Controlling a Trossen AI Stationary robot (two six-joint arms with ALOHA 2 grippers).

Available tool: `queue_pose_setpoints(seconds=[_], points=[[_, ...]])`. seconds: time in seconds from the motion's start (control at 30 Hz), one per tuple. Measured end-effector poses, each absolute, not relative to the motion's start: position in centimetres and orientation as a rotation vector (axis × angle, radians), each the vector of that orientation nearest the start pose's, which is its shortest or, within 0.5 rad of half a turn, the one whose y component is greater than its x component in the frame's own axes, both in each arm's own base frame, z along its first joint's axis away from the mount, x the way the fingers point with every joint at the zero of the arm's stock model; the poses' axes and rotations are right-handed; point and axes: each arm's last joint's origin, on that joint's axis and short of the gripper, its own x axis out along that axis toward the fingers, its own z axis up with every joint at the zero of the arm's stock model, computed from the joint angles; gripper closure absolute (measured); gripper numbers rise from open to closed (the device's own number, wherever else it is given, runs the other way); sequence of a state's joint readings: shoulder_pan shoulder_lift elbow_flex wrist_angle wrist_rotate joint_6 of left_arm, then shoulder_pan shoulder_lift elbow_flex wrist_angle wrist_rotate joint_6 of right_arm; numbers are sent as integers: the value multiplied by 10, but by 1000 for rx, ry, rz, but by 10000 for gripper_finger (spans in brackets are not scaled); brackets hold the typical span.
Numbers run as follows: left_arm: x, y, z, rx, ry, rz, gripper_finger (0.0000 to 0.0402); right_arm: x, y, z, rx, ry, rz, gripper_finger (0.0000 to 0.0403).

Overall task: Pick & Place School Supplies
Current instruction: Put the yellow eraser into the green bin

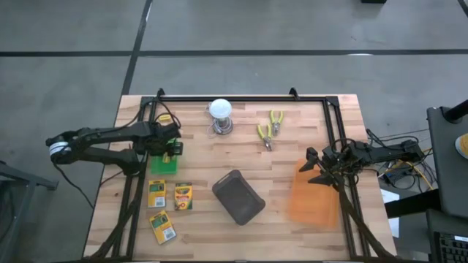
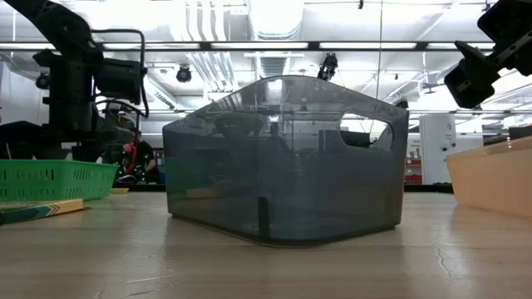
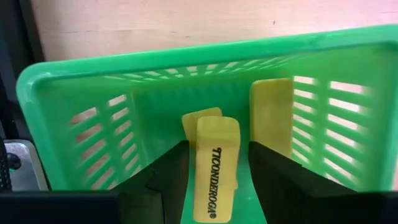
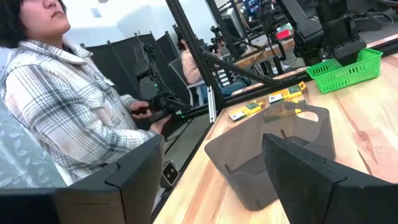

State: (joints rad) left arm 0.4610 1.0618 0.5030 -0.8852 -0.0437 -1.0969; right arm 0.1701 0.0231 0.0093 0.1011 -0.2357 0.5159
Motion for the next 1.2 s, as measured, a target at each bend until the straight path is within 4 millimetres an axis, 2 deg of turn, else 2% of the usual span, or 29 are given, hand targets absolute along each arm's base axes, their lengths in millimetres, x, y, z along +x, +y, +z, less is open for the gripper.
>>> queue_pose_setpoints(seconds=[0.67, 0.9, 1.2], points=[[133, 69, 189, -1133, 1073, 1216, 232, 95, 23, 175, 506, 18, 419, 138], [132, 71, 204, -1211, 1037, 1306, 232, 95, 23, 175, 506, 18, 419, 137], [133, 78, 214, -1205, 1001, 1319, 231, 95, 23, 175, 506, 19, 420, 145]])
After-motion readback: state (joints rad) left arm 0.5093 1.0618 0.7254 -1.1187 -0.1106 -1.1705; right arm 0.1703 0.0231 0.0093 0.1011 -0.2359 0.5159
